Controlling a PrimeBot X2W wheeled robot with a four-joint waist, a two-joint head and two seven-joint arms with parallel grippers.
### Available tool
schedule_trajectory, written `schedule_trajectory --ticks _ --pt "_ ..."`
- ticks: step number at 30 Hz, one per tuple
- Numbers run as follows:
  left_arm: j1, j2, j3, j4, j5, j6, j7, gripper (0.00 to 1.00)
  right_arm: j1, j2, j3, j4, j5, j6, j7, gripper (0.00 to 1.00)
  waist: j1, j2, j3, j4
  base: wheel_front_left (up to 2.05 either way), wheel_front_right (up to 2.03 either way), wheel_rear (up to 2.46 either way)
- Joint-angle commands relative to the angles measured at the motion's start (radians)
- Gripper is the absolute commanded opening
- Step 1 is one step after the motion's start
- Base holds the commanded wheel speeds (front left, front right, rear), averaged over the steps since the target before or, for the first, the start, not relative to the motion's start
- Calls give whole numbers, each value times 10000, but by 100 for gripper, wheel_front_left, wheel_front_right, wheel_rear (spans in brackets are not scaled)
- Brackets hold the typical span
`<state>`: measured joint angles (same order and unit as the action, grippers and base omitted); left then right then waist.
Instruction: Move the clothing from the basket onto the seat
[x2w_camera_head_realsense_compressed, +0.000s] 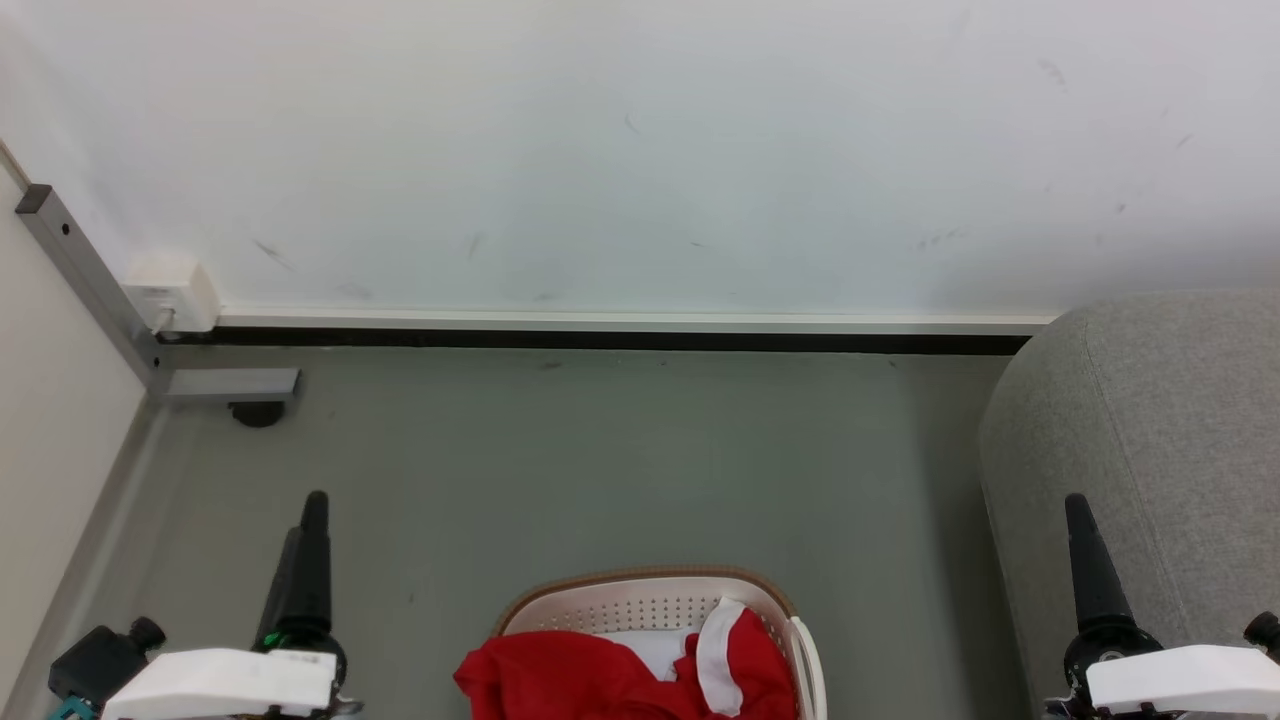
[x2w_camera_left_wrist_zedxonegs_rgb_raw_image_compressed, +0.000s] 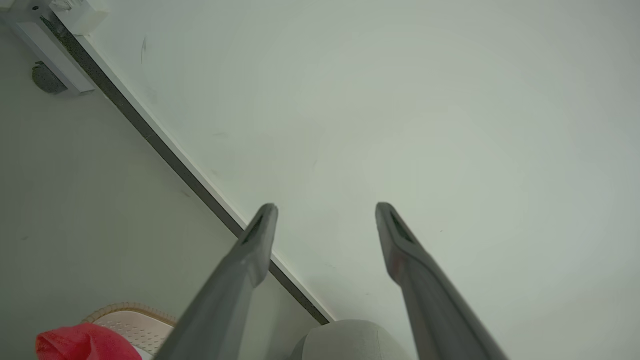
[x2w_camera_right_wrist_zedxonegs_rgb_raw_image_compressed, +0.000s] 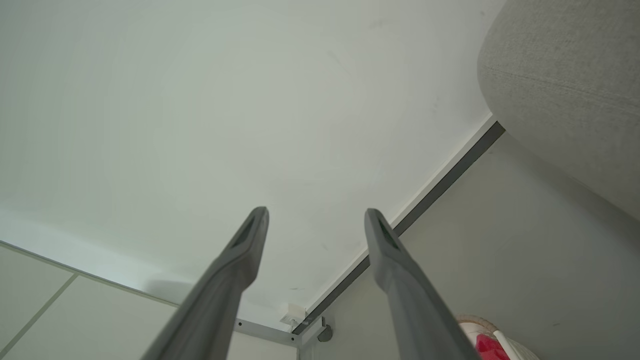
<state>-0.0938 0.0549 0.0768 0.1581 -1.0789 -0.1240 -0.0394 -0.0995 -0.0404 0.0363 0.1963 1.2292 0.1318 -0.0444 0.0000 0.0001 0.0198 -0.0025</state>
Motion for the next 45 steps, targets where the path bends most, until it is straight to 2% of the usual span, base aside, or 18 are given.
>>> schedule_trajectory --ticks 1,11,19,28,45 --pt "-184 140 -40 -211 397 -46 -141 100 -246 -99 45 -151 -291 -6 -78 100 0 -1 5 0 0 0 0" --pt "-148 267 -226 -540 2978 -52 -468 100 -356 -106 123 -167 -2639 -8 -415 100 0 -1 129 -2 0 0 0" --pt "-190 492 -591 -572 4493 108 -732 100 -450 -111 320 -133 -4581 -9 -665 100 0 -1 250 -12 0 0 0" --pt "-208 787 -1019 -461 5573 395 -971 100 -511 -117 345 121 -6181 -11 -934 100 0 -1 293 -14 0 0 0" --pt "-211 925 -1313 -251 7039 294 -1425 100 -734 -125 720 982 -8155 -13 -1373 100 0 -1 348 -44 0 0 0"
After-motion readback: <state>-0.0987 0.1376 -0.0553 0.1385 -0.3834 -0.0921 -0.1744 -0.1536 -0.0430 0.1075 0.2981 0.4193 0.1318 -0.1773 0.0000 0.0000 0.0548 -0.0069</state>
